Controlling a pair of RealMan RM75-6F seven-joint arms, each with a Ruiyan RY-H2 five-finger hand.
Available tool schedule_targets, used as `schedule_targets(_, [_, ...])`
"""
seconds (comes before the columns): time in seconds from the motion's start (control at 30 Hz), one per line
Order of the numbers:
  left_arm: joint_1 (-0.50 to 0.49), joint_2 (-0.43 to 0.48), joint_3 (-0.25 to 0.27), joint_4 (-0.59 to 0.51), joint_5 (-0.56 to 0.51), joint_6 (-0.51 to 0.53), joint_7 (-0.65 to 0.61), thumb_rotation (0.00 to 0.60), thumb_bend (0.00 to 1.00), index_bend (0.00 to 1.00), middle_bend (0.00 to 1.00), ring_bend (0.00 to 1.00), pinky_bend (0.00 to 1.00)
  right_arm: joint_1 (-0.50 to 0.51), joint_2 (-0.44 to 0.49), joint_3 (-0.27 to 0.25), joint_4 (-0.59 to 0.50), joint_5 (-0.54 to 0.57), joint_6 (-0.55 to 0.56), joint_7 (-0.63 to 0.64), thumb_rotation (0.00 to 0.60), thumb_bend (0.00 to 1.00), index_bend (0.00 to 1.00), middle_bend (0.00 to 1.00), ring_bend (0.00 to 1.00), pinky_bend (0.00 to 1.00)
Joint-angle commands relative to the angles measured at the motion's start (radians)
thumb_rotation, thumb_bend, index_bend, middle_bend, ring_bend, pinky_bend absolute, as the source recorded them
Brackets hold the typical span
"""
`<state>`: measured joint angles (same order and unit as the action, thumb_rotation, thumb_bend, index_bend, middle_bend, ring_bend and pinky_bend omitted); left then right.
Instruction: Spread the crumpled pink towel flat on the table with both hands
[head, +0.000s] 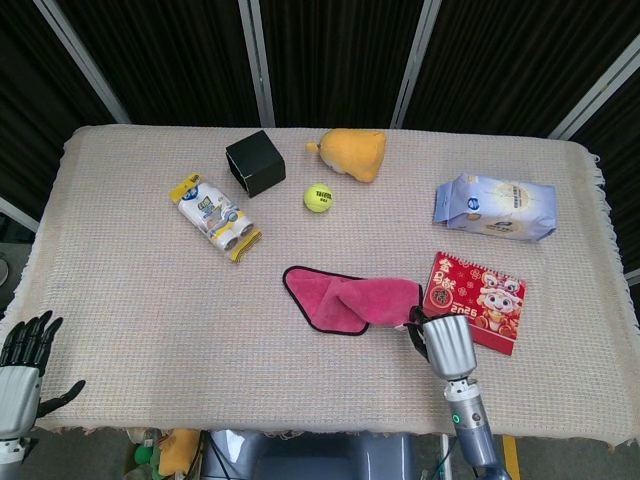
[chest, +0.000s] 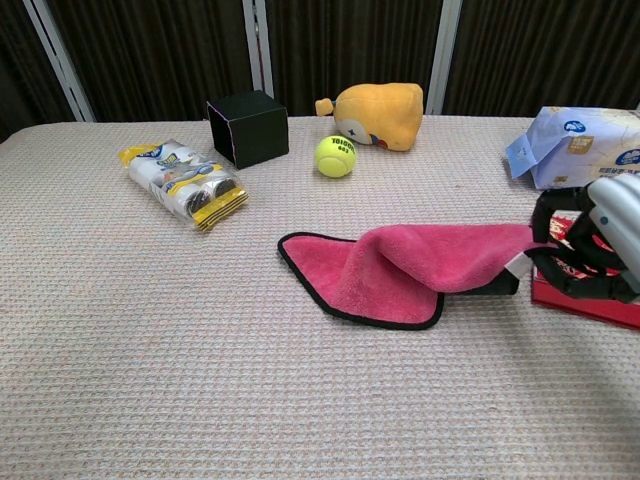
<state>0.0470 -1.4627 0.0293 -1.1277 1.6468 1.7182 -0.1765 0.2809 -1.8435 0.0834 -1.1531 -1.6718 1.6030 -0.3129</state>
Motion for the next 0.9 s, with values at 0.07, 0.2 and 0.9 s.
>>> schedule_targets(0.07, [-0.001, 0.001, 0.001, -0.004, 0.002, -0.001, 0.004, 0.6, 0.0, 0.0, 0.0, 0.0, 0.0, 0.027, 0.058, 0.016, -0.141, -0.043, 0.007, -0.095, 0.6, 0.53, 0.65, 1.0, 1.0, 0.97])
schedule_targets(0.2, [-0.002, 0.003, 0.001, -0.008, -0.002, -0.007, 0.003, 0.6, 0.0, 0.0, 0.0, 0.0, 0.0, 0.053, 0.094, 0.054, -0.259, -0.04, -0.023, -0.182, 0.6, 0.53, 0.65, 1.0, 1.0, 0.97])
schedule_targets(0.9, [-0.023, 0.019, 0.007, -0.079, 0.015, -0.033, 0.047, 0.6, 0.0, 0.0, 0.0, 0.0, 0.0, 0.187, 0.231, 0.311, -0.532, 0.221, -0.203, -0.446, 0.6, 0.55, 0.7, 1.0, 1.0, 0.97])
